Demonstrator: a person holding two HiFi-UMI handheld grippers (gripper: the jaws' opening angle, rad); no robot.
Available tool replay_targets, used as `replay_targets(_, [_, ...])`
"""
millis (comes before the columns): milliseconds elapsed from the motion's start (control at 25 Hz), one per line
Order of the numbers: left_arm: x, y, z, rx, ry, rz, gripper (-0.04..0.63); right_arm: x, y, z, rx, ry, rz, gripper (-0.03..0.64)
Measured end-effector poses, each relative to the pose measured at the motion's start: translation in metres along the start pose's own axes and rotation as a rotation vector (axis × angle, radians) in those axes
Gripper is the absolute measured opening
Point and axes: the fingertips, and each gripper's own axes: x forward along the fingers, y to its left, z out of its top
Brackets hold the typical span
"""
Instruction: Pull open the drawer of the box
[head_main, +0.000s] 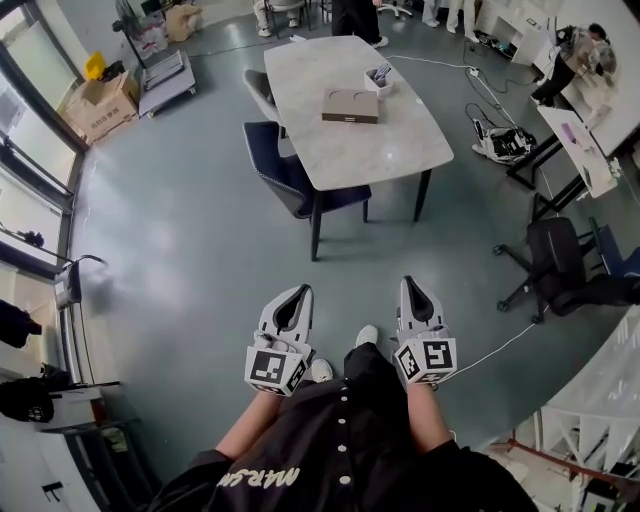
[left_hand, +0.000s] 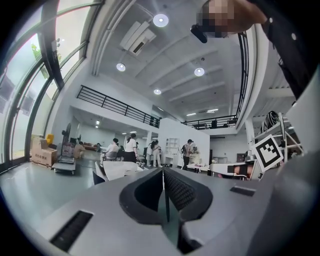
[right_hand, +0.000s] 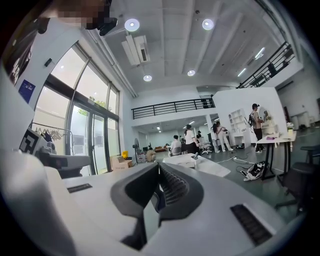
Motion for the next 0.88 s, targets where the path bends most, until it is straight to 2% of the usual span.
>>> replay_targets(280, [0.034,0.022,-0.013,-0.084,0.008,0.015,0.017,0.038,-0.016,-0.001,-0.003,0.012,0.008,-0.003])
replay_targets(480, [0.077,0.036,-0.023,-0.096,0.035,0.03,0.017,0.08,-0.042,-0.008,-0.006,0.042,0.01,-0.003])
replay_targets(880, [0.188,0.072,-0.005,-0.056,0.015,0.062,0.017,0.189,-0.105,0.0,-0.007,0.069,0.056,-0.003])
